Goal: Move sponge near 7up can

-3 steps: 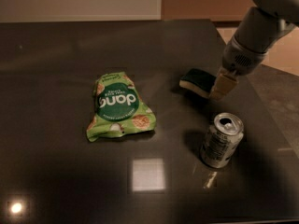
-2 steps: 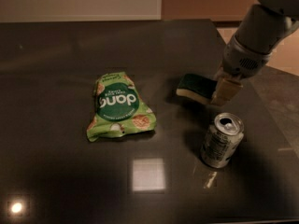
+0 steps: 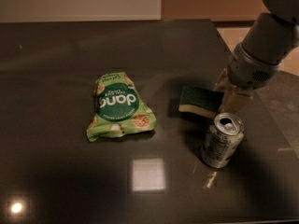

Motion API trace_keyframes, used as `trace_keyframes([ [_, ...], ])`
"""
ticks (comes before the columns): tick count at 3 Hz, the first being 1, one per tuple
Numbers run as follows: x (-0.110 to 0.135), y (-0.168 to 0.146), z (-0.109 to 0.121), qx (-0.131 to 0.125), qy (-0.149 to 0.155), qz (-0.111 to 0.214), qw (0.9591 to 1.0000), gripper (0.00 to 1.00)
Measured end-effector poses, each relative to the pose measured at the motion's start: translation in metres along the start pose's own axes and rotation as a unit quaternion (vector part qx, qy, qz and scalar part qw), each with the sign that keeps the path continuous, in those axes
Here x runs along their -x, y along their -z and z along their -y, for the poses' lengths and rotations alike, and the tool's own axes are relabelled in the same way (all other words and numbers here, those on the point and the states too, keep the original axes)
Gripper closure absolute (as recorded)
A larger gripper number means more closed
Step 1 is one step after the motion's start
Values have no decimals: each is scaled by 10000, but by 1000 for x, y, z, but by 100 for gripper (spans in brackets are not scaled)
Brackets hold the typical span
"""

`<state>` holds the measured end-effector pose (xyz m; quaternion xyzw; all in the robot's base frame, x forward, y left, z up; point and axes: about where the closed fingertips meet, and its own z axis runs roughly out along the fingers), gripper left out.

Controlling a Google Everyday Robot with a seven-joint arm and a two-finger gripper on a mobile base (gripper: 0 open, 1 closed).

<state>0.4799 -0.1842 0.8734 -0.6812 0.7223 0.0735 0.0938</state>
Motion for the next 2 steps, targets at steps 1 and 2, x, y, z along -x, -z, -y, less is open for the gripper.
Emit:
trace_keyframes([
  [1, -4, 0, -7, 38, 297, 26, 9995, 59],
  [2, -4, 2, -14, 105, 595, 48, 9982, 36],
])
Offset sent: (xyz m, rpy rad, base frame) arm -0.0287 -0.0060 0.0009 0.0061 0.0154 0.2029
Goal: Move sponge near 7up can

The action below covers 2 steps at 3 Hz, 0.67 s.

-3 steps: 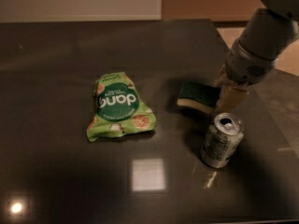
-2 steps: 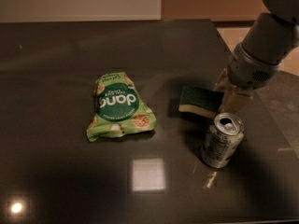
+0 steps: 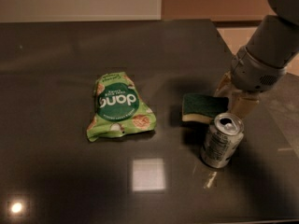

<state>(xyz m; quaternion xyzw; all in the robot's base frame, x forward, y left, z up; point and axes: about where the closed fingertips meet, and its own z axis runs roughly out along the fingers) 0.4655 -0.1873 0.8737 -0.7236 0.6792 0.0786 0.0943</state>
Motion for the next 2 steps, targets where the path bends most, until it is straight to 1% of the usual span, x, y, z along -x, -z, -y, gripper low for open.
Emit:
trace_keyframes([
  [1, 4, -1, -8, 119, 314, 1, 9994, 13],
  [2, 5, -1, -5, 57, 321, 8, 9995, 0],
])
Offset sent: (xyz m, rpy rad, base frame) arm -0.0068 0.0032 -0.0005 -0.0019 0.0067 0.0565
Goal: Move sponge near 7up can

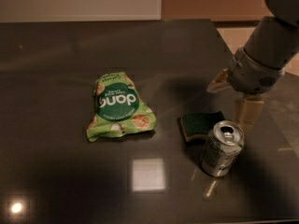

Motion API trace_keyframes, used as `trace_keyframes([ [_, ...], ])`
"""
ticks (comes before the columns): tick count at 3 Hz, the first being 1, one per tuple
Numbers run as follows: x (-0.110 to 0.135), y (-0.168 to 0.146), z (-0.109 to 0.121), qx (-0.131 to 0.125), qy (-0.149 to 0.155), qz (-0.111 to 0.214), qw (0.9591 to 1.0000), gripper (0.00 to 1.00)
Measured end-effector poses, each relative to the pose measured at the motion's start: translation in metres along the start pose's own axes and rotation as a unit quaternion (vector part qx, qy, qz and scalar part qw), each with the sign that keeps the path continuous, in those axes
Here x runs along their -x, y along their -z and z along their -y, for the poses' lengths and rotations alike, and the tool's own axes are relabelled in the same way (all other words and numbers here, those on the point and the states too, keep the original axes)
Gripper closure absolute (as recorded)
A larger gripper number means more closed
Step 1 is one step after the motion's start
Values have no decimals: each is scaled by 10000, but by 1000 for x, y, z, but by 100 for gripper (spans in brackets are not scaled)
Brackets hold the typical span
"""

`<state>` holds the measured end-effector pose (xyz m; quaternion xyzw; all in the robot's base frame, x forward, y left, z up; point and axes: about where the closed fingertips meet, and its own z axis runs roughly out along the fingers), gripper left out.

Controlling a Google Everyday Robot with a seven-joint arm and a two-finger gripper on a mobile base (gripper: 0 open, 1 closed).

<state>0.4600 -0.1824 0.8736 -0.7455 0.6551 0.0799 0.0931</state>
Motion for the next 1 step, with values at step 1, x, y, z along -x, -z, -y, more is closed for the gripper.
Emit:
trace_keyframes([
  [1, 0, 0, 0, -1, 0, 0, 10000, 0],
])
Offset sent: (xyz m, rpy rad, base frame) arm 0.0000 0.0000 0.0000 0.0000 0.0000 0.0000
